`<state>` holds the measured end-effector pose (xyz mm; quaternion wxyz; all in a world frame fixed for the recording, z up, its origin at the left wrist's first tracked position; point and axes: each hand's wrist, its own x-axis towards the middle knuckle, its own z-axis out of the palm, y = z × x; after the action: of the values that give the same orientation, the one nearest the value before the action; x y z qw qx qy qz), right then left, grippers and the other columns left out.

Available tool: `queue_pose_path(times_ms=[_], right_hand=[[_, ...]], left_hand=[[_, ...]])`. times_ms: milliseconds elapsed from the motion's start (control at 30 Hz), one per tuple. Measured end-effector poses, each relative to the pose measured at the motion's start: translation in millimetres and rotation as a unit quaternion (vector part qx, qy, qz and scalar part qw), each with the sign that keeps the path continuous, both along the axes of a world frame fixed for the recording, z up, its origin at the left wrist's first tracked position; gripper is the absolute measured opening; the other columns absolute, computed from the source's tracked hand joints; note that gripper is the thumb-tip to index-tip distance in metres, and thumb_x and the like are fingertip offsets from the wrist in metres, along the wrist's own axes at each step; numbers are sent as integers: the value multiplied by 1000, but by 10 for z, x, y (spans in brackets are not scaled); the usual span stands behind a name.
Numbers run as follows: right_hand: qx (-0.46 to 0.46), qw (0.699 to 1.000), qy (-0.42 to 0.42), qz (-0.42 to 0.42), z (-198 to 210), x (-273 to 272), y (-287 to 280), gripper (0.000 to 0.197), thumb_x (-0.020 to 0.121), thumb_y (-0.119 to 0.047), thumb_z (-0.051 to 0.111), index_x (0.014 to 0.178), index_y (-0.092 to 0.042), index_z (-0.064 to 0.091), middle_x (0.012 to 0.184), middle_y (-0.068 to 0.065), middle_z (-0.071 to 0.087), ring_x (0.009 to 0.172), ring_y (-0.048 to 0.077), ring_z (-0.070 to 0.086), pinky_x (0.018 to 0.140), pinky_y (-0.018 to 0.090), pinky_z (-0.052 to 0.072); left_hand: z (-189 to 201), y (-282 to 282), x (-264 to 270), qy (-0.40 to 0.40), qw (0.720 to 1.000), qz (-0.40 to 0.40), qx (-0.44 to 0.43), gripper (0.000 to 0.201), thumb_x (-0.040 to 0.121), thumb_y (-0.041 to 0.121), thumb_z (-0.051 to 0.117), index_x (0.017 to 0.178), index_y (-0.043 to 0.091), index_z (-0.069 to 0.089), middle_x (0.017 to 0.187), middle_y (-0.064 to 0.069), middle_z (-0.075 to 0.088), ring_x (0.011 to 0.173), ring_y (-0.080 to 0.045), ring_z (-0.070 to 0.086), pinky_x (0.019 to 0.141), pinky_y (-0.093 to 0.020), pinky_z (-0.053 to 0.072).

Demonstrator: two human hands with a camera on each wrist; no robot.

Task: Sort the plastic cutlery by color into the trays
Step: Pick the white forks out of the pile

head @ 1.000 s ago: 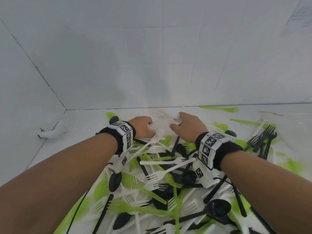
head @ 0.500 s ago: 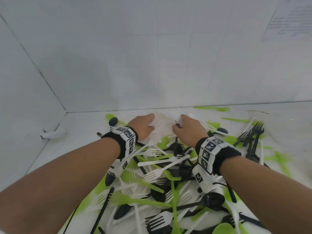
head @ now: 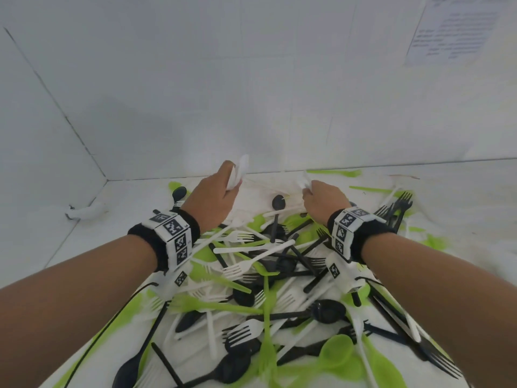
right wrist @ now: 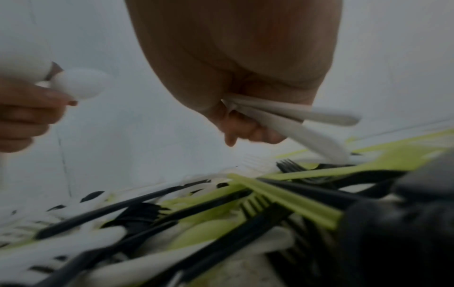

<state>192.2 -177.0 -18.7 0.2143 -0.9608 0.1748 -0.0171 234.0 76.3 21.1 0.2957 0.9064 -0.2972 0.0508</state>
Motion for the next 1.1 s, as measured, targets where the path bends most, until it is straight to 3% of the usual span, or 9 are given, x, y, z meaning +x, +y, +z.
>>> queue_pose_path(times_ms=[67, 167, 267, 367, 600, 700, 800, 1000, 1100], right_hand=[[-12, 1000, -4, -2, -6, 34, -131, 27, 106, -31, 39, 107, -10, 57, 108, 10, 64, 91, 28, 57, 80, 35, 44], [-42, 999, 16, -2, -28, 90, -343, 26, 99, -28, 45, 113, -10, 59, 118, 14, 62, 103, 34, 61, 82, 36, 47], [-74, 996, 55, 6, -76, 114, -515, 22, 98, -24, 47, 108, -10, 60, 118, 16, 64, 96, 33, 62, 77, 33, 47], [-72, 994, 80, 12, -128, 130, -594, 13, 99, -20, 49, 98, -10, 57, 104, 13, 66, 81, 29, 60, 70, 31, 46], [-59, 992, 109, 34, -126, 146, -592, 11, 97, -18, 54, 96, -7, 55, 94, 13, 62, 80, 29, 58, 70, 30, 45], [-44, 991, 119, 43, -114, 136, -556, 17, 95, -20, 58, 86, -6, 56, 93, 11, 64, 81, 28, 58, 68, 29, 44], [-18, 993, 107, 56, -106, 115, -504, 18, 90, -25, 61, 82, -10, 55, 93, 8, 63, 84, 27, 61, 66, 29, 43], [32, 996, 1, 82, -26, 31, -367, 23, 97, -28, 55, 115, -14, 55, 112, 4, 60, 93, 23, 53, 80, 31, 43], [55, 993, -68, 77, 95, -33, -268, 21, 99, -32, 54, 110, -15, 50, 99, 1, 61, 87, 25, 60, 72, 34, 45]], left_hand=[[-46, 26, -105, -1, 1000, 5, 10, 12, 103, 21, 52, 106, 18, 40, 69, 7, 50, 54, -14, 49, 49, -18, 39], [-95, 36, -237, 49, 999, 21, 7, 12, 100, 18, 54, 105, 19, 43, 72, 3, 55, 61, -19, 53, 60, -35, 49], [-157, 37, -372, 64, 998, 18, 3, 12, 100, 22, 57, 104, 20, 45, 72, -1, 56, 56, -20, 51, 50, -33, 46], [-200, -2, -463, 64, 998, 6, 19, 13, 99, 22, 58, 101, 23, 44, 75, -4, 58, 58, -21, 52, 54, -35, 45], [-234, -179, -567, 71, 997, 5, 30, 12, 99, 21, 57, 102, 24, 46, 79, -5, 60, 65, -27, 56, 59, -43, 48], [-260, -234, -591, 63, 997, 11, 38, 11, 99, 18, 55, 105, 22, 46, 76, -3, 57, 60, -20, 49, 56, -35, 41], [-296, -264, -579, 67, 997, 21, 41, 12, 100, 16, 51, 109, 21, 46, 80, -3, 56, 62, -19, 49, 55, -32, 39], [-337, -320, -531, 50, 996, 29, 73, 5, 107, 21, 42, 105, 16, 39, 76, -4, 52, 61, -21, 48, 54, -33, 35], [-293, -323, -540, 46, 996, 32, 75, 5, 107, 23, 41, 107, 19, 38, 71, -6, 57, 58, -26, 54, 53, -38, 41]])
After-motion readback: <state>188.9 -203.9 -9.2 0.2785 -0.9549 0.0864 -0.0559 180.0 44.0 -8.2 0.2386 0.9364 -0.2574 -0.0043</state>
